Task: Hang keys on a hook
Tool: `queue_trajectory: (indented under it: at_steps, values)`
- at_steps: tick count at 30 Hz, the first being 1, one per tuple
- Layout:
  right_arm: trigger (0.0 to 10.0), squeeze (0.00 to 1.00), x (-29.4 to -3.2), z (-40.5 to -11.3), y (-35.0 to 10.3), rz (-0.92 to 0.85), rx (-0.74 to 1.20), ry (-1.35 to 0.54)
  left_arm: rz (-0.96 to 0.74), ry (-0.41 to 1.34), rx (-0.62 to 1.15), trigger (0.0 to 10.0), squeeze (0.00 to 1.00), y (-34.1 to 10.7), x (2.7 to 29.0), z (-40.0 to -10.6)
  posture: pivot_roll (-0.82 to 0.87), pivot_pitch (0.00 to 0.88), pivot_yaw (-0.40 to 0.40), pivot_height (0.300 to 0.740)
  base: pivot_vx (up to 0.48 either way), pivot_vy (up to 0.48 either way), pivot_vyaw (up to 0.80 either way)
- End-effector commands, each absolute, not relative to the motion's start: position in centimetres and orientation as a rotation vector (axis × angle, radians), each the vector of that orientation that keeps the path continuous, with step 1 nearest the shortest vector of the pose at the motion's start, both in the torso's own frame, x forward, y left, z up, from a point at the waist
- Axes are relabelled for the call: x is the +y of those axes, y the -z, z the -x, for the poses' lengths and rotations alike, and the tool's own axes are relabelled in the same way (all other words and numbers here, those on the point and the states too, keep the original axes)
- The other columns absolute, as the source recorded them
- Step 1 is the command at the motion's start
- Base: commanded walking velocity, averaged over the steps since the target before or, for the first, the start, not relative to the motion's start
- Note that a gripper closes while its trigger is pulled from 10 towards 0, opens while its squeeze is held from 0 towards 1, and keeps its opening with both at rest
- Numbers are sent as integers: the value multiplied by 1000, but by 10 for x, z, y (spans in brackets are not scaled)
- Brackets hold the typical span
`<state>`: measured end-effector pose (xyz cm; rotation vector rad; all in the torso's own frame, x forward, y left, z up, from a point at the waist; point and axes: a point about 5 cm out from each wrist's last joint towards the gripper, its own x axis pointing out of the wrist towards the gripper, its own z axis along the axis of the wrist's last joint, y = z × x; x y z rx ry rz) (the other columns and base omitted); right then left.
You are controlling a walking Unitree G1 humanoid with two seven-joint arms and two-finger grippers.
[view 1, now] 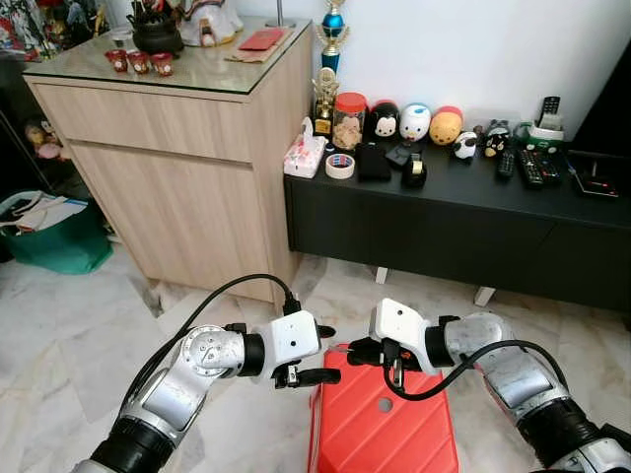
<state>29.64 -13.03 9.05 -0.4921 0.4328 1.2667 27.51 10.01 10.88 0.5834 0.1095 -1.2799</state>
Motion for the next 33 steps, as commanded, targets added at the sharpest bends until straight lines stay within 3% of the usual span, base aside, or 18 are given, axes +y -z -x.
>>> queue_trajectory:
  at_steps: [1,10,11,12,14,15,17,33]
  values:
    - [10000,0,-127,-298,-94,503,412,-1280,-599,1283,97,10000,0,-111,98,-277,17,0,-19,740,0,0,0]
    - [10000,0,-126,-297,-92,503,415,-1283,-594,1274,88,9922,0,-111,98,-278,19,0,-19,740,0,0,0]
    - [10000,0,-126,-297,-92,501,412,-1285,-593,1274,88,6784,0,-111,98,-279,19,0,-19,740,0,0,0]
    - [10000,0,-125,-297,-93,499,408,-1287,-590,1273,86,2078,0,-111,98,-279,17,0,-19,740,0,0,0]
    - [10000,0,-125,-297,-93,499,407,-1287,-588,1273,85,2078,0,-111,98,-279,17,0,-19,740,0,0,0]
    - [10000,0,-125,-297,-93,499,406,-1287,-585,1272,84,588,0,-111,98,-279,17,0,-19,740,0,0,0]
    - [10000,0,-125,-297,-93,500,406,-1286,-585,1271,83,0,0,-111,98,-279,17,0,-20,740,0,0,0]
    - [10000,0,-125,-297,-91,500,416,-1284,-584,1258,77,0,0,-111,99,-280,20,0,-24,740,0,0,0]
